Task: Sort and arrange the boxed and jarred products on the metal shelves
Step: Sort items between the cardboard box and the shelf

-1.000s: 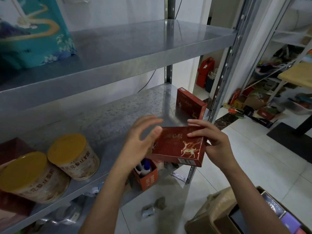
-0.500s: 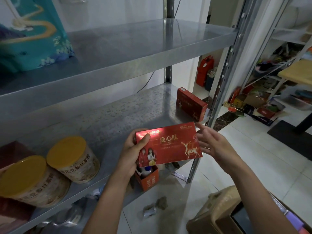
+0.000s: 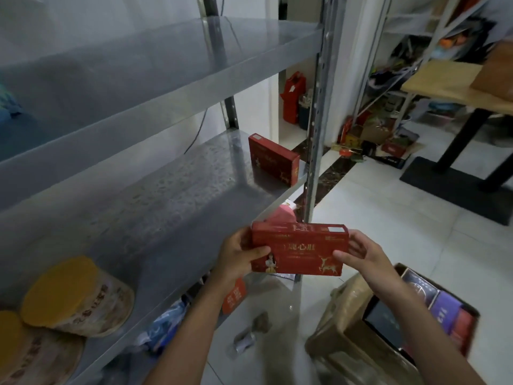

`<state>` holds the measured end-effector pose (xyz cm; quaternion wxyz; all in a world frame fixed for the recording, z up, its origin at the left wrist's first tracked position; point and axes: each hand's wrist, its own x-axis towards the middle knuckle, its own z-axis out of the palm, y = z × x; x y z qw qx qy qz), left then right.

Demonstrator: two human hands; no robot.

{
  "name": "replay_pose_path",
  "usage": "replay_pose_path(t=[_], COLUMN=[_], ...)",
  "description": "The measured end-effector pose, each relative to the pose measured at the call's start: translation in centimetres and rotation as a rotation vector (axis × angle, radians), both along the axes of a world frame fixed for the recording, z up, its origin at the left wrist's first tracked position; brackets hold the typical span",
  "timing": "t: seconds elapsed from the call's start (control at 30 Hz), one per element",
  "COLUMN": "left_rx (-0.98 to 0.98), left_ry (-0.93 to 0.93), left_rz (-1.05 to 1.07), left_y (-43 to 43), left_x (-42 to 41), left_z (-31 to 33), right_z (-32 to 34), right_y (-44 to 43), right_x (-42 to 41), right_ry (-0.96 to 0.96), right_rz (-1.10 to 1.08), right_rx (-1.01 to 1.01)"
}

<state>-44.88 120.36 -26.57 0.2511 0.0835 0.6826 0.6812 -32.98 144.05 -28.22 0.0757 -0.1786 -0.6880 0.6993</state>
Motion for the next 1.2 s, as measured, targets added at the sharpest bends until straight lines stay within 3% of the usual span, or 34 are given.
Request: replay_pose_path(t=[0.1, 0.3, 0.43, 0.57, 0.67, 0.77, 0.97, 1.2], left_rx=[-0.134, -0.196, -0.232, -0.533, -0.754, -0.867, -1.025, -1.048], left_ry=[0.067, 0.187, 0.262, 0.471, 0.604, 0.639, 0.719, 0.868], left_rz=[-0.114, -0.46, -0.582, -0.749, -0.935, -1.064, -1.246, -1.267], left_y=[3.8, 11.5, 16.4, 20.3, 22.0, 22.8, 24.2, 28.7], left_x=[0.6, 2.9, 4.9, 6.8, 8.8, 11.3, 14.0, 13.5], left_z=[-0.7, -2.2, -4.0, -7.3, -9.9, -12.4, -17.2, -20.5], right_z=[-2.0, -3.6, -5.6, -9.2, -12.0, -13.9, -16.6, -19.7], right_y=[2.4, 6.2, 8.1, 8.9, 9.4, 10.2, 11.4, 13.4], right_x=[3.0, 8.5, 12.1, 16.3, 19.1, 20.9, 20.9, 18.3], right_ry=[-0.079, -0.158, -0.269, -0.453, -0.519, -0.521, -0.645, -0.72], right_rz=[-0.06, -0.13, -0.339, -0.711, -1.005, -1.158, -1.132, -0.997], right_rx=[0.133, 0.321, 0.19, 0.084, -0.186, -0.381, -0.312, -0.224])
